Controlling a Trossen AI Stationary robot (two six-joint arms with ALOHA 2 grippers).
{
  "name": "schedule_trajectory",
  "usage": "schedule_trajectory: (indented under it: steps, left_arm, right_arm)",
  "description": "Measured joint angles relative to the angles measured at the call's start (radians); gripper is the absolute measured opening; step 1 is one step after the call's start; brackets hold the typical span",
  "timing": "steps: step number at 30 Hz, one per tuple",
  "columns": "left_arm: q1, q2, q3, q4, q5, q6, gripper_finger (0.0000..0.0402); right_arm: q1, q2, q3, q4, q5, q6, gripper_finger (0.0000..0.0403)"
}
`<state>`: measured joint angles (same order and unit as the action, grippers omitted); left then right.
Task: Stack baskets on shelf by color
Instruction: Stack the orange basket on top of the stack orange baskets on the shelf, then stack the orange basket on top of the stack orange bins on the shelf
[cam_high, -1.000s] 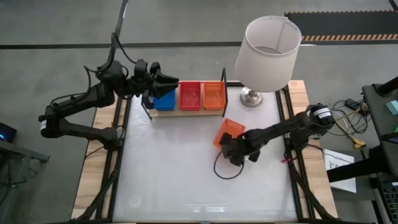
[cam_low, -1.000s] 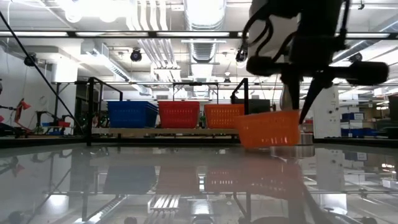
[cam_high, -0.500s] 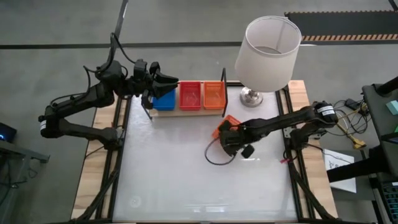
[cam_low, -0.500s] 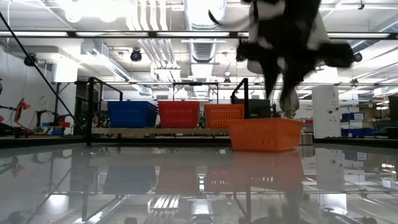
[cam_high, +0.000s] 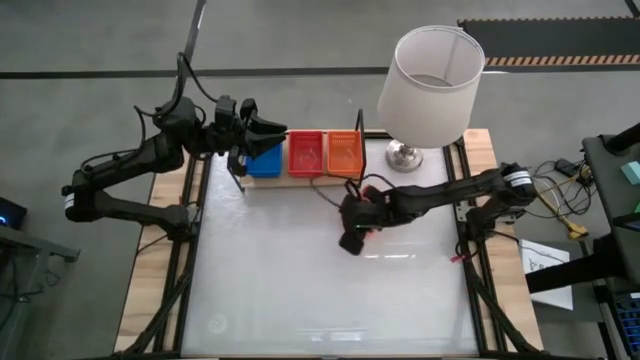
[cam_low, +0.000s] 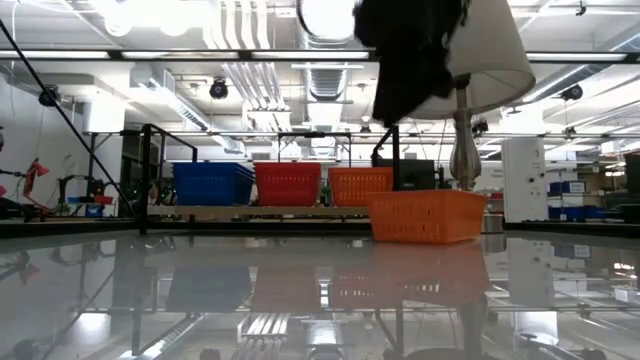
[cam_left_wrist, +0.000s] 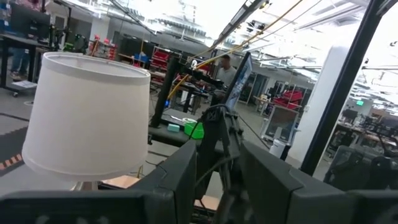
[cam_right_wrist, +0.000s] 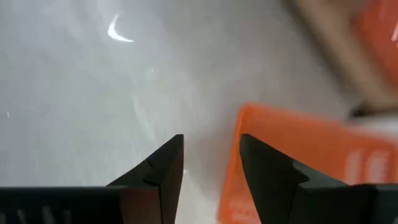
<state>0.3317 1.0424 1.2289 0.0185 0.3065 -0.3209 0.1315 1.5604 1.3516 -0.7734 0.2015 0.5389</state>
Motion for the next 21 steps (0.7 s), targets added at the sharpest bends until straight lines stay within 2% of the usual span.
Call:
schedule_trajectory:
  steps: [5,11,14,19,21]
  left_arm:
    - [0.000,0.000,0.000,0.000,0.000,0.020,0.0109]
    - [0.000,0.000,0.000,0.000,0.000,0.023,0.0109]
    - [0.000,-0.001,0.000,0.000,0.000,0.023,0.0109]
    - [0.000,-0.010,0.000,0.000,0.000,0.020,0.0109]
    - [0.000,-0.015,0.000,0.000,0.001,0.020,0.0109]
  right_arm:
    - [-0.001,0.088,-0.042,-0.005,-0.054,0.250,0.0157]
    - [-0.001,0.209,-0.036,-0.004,-0.052,0.299,0.0146]
    - [-0.001,0.256,-0.028,-0.005,-0.068,0.267,0.0115]
    - [0.005,0.262,0.010,-0.003,-0.104,0.208,0.0023]
    - [0.012,0.254,0.032,-0.006,-0.105,0.194,0.0018]
